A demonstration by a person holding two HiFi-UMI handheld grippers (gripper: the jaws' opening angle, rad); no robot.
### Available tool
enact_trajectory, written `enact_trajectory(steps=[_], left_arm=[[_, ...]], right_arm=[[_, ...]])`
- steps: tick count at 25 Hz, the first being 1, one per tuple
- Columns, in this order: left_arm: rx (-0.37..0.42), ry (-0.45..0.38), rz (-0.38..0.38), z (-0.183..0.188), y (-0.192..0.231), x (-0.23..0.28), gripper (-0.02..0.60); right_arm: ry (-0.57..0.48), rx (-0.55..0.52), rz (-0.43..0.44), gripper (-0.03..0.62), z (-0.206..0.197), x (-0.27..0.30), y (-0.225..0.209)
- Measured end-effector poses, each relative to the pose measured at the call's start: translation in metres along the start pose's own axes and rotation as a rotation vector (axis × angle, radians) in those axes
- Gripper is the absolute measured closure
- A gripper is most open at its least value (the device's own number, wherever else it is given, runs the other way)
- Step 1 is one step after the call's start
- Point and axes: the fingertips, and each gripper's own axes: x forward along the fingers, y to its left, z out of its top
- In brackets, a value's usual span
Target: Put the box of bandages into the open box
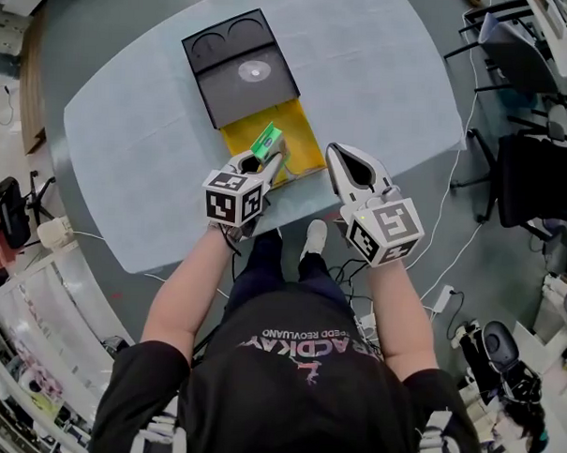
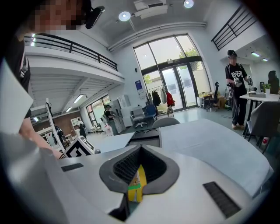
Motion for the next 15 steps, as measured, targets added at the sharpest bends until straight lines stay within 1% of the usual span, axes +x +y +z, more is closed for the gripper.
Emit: enact_trajectory(steps=[4,9,11,15], left_arm=[[-0.028,0.018,-0.006,-0.006,0.003,0.005,0.48],[-0.041,0.056,-0.001,-0.015,0.007,0.011,0.48],[-0.039,0.069,-0.002,-0.016,0.007,0.013,0.48],[-0.009,0.102,0.008,-0.016,0.006,0.019,0.477]], right_arm=[[0.002,0.005,0.0,0.585,-0.004,0.0,0.002],[0.008,0.007,0.002,0.583,-0.007,0.001,0.003],[0.008,0.008,0.003,0.585,-0.006,0.002,0.002],[0.008,0.007,0.006,0.585,-0.004,0.003,0.0]])
